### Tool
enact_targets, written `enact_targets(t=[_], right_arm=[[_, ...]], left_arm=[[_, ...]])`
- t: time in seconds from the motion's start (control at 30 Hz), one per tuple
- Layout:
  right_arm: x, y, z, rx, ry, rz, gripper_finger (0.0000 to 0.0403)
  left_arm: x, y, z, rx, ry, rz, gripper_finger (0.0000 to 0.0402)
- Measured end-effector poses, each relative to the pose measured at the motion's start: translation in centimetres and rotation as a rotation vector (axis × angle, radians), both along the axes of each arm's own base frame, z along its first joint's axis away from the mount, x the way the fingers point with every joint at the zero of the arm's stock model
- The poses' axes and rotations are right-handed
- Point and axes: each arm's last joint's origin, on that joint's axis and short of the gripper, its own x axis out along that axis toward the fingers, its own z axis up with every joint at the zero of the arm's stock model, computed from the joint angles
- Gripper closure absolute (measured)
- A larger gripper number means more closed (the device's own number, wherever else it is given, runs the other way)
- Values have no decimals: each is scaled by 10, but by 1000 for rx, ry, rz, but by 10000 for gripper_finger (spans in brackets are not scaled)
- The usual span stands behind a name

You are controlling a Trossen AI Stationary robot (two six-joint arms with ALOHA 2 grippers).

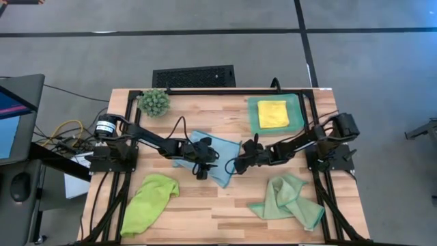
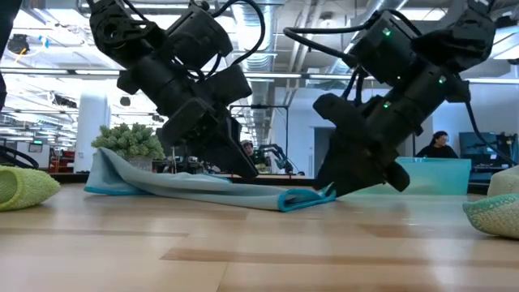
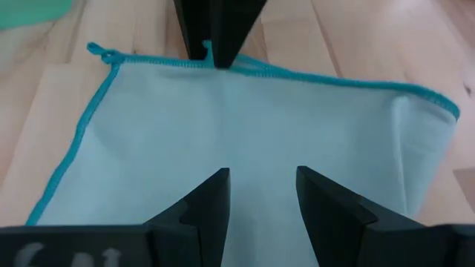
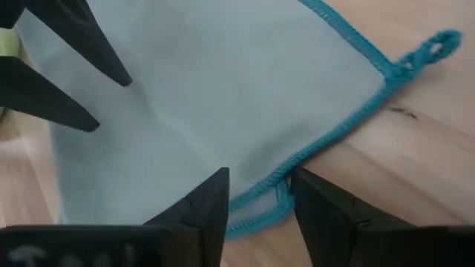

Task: Fold microfiber towels
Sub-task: Fold the blue microfiber cloth

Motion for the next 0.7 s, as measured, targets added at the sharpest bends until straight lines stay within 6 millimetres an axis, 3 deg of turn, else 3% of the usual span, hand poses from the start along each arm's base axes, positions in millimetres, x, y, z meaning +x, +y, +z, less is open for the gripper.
enact_targets(t=[0.2, 0.33, 0.53, 0.7], right_arm=[[-7, 8, 8, 16, 12, 41, 344], [-8, 11, 13, 29, 10, 105, 391], [-8, 11, 13, -11, 10, 137, 399], [-7, 10, 14, -44, 5, 126, 400]], left_arm=[[-2, 3, -2, 19, 26, 4, 254], [-1, 9, -2, 20, 22, 26, 254], [4, 13, 4, 18, -57, 27, 254], [22, 27, 19, 106, -288, 18, 253]])
